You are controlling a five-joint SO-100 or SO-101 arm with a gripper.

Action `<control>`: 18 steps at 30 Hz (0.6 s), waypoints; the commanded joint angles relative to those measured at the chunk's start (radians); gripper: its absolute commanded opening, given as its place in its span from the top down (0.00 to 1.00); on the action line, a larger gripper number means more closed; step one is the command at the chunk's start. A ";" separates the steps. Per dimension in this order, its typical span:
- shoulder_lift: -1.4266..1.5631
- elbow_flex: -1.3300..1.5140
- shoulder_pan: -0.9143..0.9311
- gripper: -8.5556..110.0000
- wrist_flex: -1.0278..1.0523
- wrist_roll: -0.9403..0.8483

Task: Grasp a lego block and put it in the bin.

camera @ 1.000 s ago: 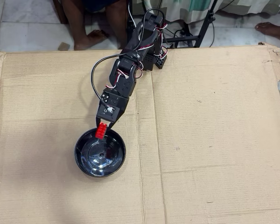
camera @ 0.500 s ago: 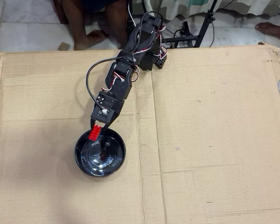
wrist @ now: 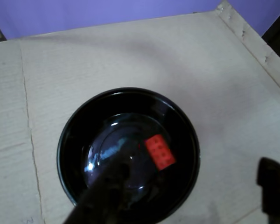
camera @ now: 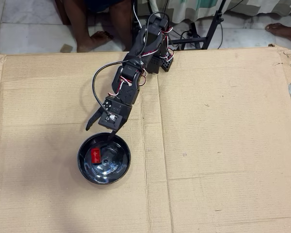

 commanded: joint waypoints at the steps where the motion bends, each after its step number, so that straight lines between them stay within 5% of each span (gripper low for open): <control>1: 0.011 -0.008 -0.008 0.66 -0.009 -0.002; 18: 0.204 0.224 -0.163 0.67 -0.006 -0.003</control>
